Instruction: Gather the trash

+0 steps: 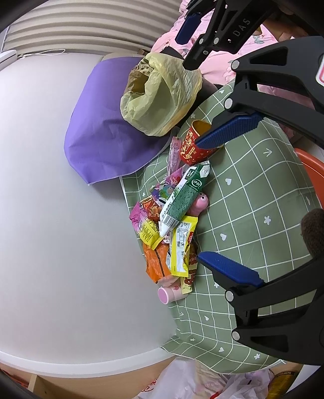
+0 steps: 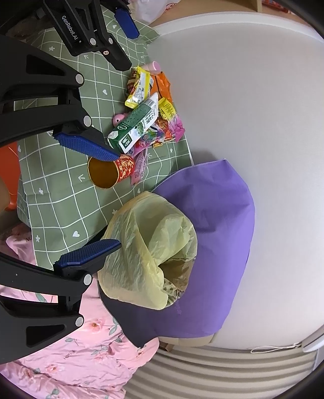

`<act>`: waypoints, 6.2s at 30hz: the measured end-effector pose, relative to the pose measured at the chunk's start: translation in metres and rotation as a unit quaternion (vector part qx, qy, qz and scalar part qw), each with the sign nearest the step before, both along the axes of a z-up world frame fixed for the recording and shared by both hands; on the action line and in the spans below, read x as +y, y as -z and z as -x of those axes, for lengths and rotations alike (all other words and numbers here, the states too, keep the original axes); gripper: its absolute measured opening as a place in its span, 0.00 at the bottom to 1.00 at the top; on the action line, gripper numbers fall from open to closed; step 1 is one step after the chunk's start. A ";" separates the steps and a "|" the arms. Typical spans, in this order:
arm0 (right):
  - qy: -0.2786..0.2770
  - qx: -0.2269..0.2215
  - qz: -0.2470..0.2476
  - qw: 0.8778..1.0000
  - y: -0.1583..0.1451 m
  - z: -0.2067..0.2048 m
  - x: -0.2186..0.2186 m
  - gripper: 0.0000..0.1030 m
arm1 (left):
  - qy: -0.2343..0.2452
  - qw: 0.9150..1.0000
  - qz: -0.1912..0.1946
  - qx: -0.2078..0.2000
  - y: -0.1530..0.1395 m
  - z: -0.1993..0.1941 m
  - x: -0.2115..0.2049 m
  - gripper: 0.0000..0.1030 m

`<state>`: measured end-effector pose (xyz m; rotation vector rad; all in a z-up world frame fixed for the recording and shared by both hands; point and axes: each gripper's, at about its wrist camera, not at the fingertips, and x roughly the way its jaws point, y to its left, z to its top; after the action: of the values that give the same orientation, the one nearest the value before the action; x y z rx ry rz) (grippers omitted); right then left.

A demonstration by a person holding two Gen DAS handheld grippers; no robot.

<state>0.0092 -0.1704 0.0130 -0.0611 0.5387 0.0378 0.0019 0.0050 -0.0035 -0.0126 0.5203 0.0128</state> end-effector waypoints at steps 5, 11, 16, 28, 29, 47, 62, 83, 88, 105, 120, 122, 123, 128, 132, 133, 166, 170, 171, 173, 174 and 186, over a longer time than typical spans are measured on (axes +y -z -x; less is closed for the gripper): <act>0.002 0.001 -0.001 1.000 0.000 0.002 -0.003 0.60 | 0.003 1.000 0.000 -0.001 -0.002 0.000 -0.001 0.78; 0.005 0.000 -0.002 1.000 -0.001 0.004 -0.005 0.60 | 0.008 1.000 -0.001 -0.001 -0.003 0.001 -0.004 0.78; 0.007 -0.001 -0.003 1.000 -0.002 0.004 -0.006 0.60 | 0.008 1.000 -0.001 -0.001 -0.003 0.001 -0.004 0.78; 0.009 0.000 -0.004 1.000 -0.002 0.004 -0.008 0.60 | 0.009 1.000 -0.001 -0.002 -0.004 0.001 -0.005 0.78; 0.009 0.000 -0.004 1.000 -0.001 0.004 -0.008 0.60 | 0.009 1.000 0.000 -0.002 -0.004 0.001 -0.005 0.78; 0.007 0.003 -0.003 1.000 0.002 0.003 -0.006 0.60 | 0.008 1.000 0.000 -0.002 -0.004 0.001 -0.005 0.78; -0.009 0.020 -0.014 1.000 0.020 -0.026 0.004 0.60 | 0.002 1.000 0.025 0.008 0.009 -0.025 0.032 0.78; -0.104 0.114 0.001 0.988 0.102 -0.136 0.052 0.60 | -0.002 0.996 0.047 0.076 0.031 -0.107 0.091 0.78; -0.105 0.119 0.001 0.987 0.101 -0.137 0.050 0.53 | 0.021 0.993 0.068 0.094 0.030 -0.125 0.085 0.78; -0.052 0.140 -0.037 0.988 0.089 -0.117 0.019 0.35 | 0.063 0.975 0.121 0.175 0.056 -0.226 0.085 0.68; -0.047 0.133 -0.049 0.989 0.076 -0.121 0.001 0.32 | 0.104 0.968 0.147 0.175 0.040 -0.217 0.074 0.28; -0.057 0.145 -0.059 0.986 0.073 -0.126 -0.001 0.31 | 0.100 0.974 0.128 0.157 0.024 -0.208 0.068 0.27; -0.067 0.146 -0.062 0.985 0.069 -0.127 -0.001 0.31 | 0.104 0.975 0.128 0.151 0.018 -0.205 0.067 0.26; -0.088 0.130 -0.038 0.987 0.050 -0.131 0.005 0.30 | 0.115 0.983 0.081 0.121 -0.003 -0.199 0.050 0.26; -0.088 0.099 -0.029 0.991 0.028 -0.129 0.006 0.30 | 0.131 0.983 0.088 0.093 -0.027 -0.196 0.048 0.26; -0.085 0.089 -0.029 0.992 0.021 -0.128 0.005 0.30 | 0.136 0.983 0.087 0.085 -0.034 -0.197 0.047 0.26; 0.095 -0.030 -0.020 0.995 -0.077 -0.149 -0.171 0.30 | 0.380 0.924 0.038 0.019 -0.094 -0.286 -0.198 0.26; 0.062 0.006 -0.041 0.997 -0.051 -0.169 -0.172 0.30 | 0.361 0.929 0.002 0.077 -0.049 -0.294 -0.193 0.25; 0.055 0.017 -0.040 0.998 -0.042 -0.175 -0.170 0.30 | 0.356 0.930 0.003 0.086 -0.044 -0.293 -0.187 0.25; 0.044 0.033 -0.045 0.998 -0.029 -0.185 -0.166 0.30 | 0.346 0.933 0.005 0.102 -0.033 -0.296 -0.178 0.25; 0.039 0.039 -0.047 0.997 -0.024 -0.190 -0.164 0.30 | 0.343 0.933 0.009 0.109 -0.029 -0.298 -0.174 0.25; 0.036 0.067 -0.029 0.997 -0.004 -0.202 -0.160 0.30 | 0.344 0.929 0.018 0.135 -0.011 -0.304 -0.177 0.26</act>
<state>0.2113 -0.3307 0.0168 0.0175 0.6733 -0.0134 0.3059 -0.1716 0.0073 0.1391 0.7790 -0.6908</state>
